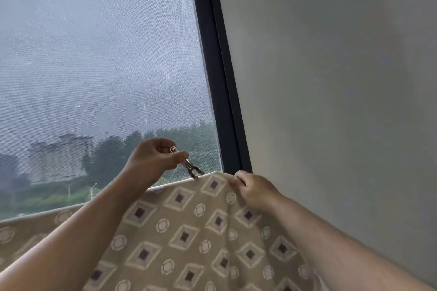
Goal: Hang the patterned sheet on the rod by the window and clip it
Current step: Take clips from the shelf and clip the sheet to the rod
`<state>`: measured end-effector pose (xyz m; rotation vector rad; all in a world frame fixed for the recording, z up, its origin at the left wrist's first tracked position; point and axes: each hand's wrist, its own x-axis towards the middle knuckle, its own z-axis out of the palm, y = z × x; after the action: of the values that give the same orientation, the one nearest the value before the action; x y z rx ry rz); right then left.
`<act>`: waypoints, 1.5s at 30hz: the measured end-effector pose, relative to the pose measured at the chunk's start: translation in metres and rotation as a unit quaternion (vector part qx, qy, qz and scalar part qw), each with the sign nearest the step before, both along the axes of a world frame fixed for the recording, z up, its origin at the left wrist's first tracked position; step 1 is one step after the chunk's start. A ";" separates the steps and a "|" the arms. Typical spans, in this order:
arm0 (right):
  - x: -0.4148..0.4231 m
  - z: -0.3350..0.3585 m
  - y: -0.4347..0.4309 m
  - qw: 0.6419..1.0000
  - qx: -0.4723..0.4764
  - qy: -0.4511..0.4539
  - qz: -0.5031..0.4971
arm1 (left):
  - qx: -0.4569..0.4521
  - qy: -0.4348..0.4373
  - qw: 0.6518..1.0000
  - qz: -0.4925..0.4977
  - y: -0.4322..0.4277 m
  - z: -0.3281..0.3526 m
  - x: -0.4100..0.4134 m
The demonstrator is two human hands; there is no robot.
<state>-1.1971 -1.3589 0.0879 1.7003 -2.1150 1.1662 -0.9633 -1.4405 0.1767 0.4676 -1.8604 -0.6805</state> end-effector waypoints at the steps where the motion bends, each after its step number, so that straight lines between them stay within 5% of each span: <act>1: -0.002 -0.001 0.001 1.000 -0.001 0.004 0.004 | -0.001 -0.004 1.000 -0.003 -0.001 0.003 -0.004; 11: -0.020 0.006 0.024 0.997 0.006 0.033 0.064 | 0.011 -0.088 0.994 -0.060 0.015 0.028 -0.024; 23: -0.021 0.007 0.016 0.997 -0.016 0.055 0.059 | -0.054 -0.265 0.962 0.020 0.016 0.063 -0.044; 37: -0.021 0.004 0.018 0.997 -0.003 0.052 0.054 | -0.001 -0.262 0.965 0.003 0.013 0.029 -0.042; 41: -0.023 0.001 0.014 0.997 0.027 0.039 0.068 | -0.080 -0.380 0.915 0.110 0.001 0.005 -0.016; 45: -0.013 -0.003 0.019 0.995 0.007 0.032 0.092 | -0.110 -0.352 0.920 0.134 -0.011 -0.015 -0.008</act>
<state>-1.2097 -1.3395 0.0848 1.9472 -1.9665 1.1289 -0.9710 -1.4512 0.1619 0.8807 -2.4396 -0.0997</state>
